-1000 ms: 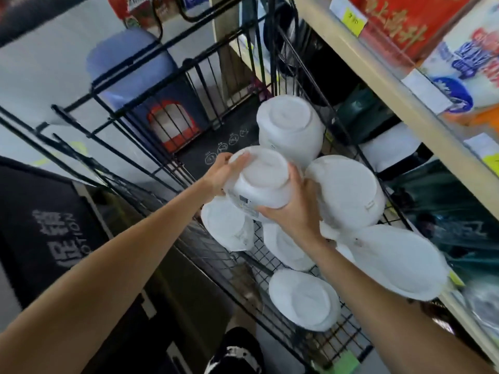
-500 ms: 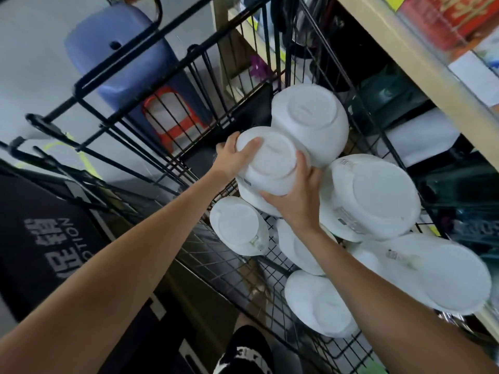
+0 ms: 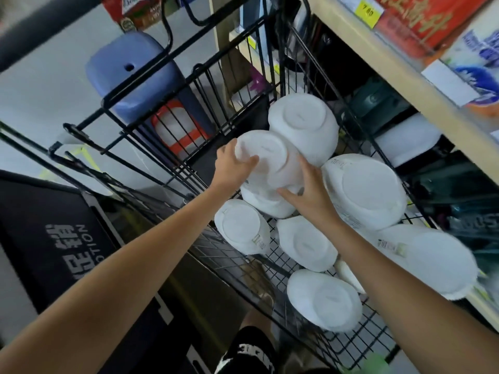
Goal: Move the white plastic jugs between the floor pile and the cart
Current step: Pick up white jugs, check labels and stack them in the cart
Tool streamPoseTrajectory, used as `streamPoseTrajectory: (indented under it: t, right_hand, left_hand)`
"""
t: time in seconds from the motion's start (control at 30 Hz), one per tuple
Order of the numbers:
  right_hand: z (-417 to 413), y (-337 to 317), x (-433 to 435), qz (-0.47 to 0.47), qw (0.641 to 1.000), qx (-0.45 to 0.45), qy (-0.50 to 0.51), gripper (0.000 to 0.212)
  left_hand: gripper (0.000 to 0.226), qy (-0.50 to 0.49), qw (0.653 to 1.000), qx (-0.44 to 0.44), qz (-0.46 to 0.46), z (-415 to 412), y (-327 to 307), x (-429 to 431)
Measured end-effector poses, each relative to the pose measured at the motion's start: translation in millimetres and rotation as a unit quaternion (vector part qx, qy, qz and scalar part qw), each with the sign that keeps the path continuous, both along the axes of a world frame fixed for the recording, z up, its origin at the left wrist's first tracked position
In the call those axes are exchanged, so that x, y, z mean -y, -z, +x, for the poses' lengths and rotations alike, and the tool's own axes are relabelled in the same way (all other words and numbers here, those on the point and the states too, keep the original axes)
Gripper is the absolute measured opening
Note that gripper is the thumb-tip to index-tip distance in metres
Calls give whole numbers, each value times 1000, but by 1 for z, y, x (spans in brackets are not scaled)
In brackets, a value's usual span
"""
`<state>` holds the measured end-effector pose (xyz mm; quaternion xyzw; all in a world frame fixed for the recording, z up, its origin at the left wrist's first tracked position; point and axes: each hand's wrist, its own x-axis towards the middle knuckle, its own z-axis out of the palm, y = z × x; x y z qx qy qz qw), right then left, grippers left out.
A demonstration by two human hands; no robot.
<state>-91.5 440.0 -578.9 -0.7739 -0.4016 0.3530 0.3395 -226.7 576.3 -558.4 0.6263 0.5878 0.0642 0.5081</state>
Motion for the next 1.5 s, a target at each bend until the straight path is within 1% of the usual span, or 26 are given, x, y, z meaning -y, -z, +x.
streamPoseTrajectory:
  t: [0.1,0.17,0.23,0.3,0.37,0.43,0.53,0.7,0.8,0.87,0.97,1.07,1.2,1.3,1.4,1.5]
  right_hand:
    - [11,-25,21,-9,997,-71,38,79]
    - [21,-40,40,-12,994,-89,59,71]
    - [33,-58,61,-14,992,-101,76,52]
    - [46,-77,86,-11,985,-131,108,41]
    - [60,-99,116,-6,979,-155,135,39]
    - [71,-119,154,-7,979,-147,142,39]
    - [81,-138,222,-17,978,-128,164,39]
    - [76,-156,362,5,961,-131,242,34]
    - [67,-167,450,17,952,-122,281,26]
    - [59,-179,508,29,944,-111,310,30]
    - [44,-198,591,54,921,-120,367,28]
    - [36,-212,671,75,896,-124,421,24]
    - [28,-227,764,116,857,-130,485,13]
    - [23,-233,825,121,836,-116,522,23]
    - [19,-234,884,152,803,-105,567,13]
    - [15,-232,939,163,775,-93,604,22]
  left_hand:
    - [71,28,998,-34,53,10,-22,16]
    - [71,55,995,-39,72,21,-37,30]
    - [71,95,992,-21,80,35,-52,47]
    - [69,135,988,15,69,54,-66,68]
    - [65,160,984,60,43,76,-83,94]
    - [60,174,981,86,25,98,-100,126]
    - [55,203,974,102,16,126,-121,186]
    - [51,293,949,107,33,144,-143,313]
    - [48,340,934,110,32,148,-153,396]
    - [46,370,921,116,29,149,-163,455]
    - [46,392,910,138,-5,150,-176,540]
    - [42,439,886,150,-21,152,-190,616]
    - [40,494,855,153,-38,159,-207,706]
    - [40,554,819,143,-31,169,-215,764]
    - [44,595,792,132,-22,183,-218,820]
    - [42,632,763,130,-26,196,-216,880]
